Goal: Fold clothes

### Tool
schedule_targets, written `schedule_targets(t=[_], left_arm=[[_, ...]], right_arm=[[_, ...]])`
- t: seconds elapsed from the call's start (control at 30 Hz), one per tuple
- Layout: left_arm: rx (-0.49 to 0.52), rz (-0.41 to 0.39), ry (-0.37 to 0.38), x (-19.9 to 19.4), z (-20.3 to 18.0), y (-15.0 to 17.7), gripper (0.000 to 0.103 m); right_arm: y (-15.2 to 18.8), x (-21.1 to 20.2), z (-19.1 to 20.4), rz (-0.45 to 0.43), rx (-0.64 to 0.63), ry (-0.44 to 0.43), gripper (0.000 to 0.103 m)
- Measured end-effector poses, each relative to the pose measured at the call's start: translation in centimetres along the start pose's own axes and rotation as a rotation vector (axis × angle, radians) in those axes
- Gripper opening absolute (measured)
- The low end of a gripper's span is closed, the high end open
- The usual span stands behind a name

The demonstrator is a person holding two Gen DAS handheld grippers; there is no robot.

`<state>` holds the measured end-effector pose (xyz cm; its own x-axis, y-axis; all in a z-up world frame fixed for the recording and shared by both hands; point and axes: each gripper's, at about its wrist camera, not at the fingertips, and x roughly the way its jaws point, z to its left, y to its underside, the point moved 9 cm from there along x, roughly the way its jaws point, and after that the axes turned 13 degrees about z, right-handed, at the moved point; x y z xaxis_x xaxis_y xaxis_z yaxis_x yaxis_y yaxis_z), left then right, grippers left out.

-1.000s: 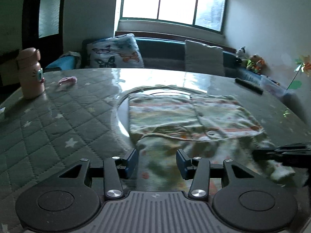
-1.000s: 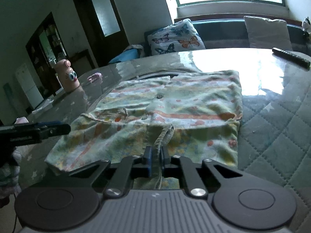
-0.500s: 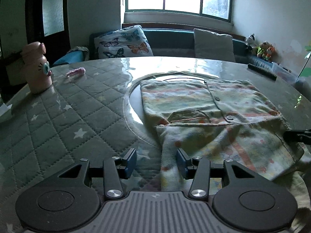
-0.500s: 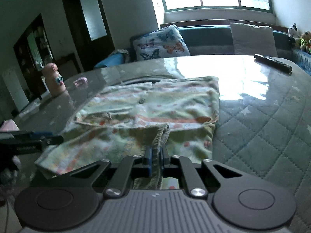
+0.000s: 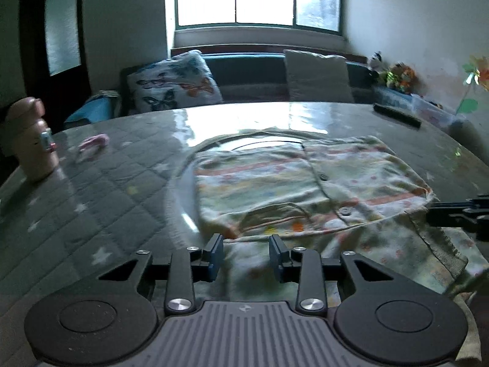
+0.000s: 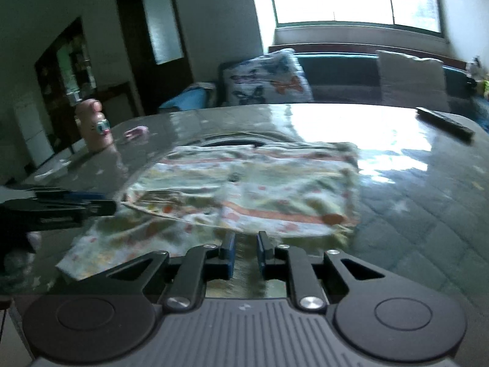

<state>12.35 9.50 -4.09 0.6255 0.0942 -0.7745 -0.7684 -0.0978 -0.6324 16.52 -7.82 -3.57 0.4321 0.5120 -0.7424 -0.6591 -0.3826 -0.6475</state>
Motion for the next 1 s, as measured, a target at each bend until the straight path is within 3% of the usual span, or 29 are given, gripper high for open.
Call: schedule_targets(t=[0.3,0.53,0.73,1.0], left_arm=[[0.044,0.011,-0.032,1.8,-0.2,0.2,0.035],[0.060,-0.019,0.033,0.3,-2.2,-0.1,0.035],[0.099,-0.006,0.062,1.1,-4.0,0.0,0.035],[0.097,-0.005,0.045,1.9,-3.7,0.1,0.037]], right_arm=[[0.3,2.8,0.5,0.035,-0.047,-0.001,0.015],[-0.4,1.6,1.9,0.015,-0.072,-0.022,0.015],[-1.3,3.5,4.7,0.031,-0.123,-0.086,0.016],[-0.1,3.6,2.0,0.045,-0.073,-0.027,0.016]])
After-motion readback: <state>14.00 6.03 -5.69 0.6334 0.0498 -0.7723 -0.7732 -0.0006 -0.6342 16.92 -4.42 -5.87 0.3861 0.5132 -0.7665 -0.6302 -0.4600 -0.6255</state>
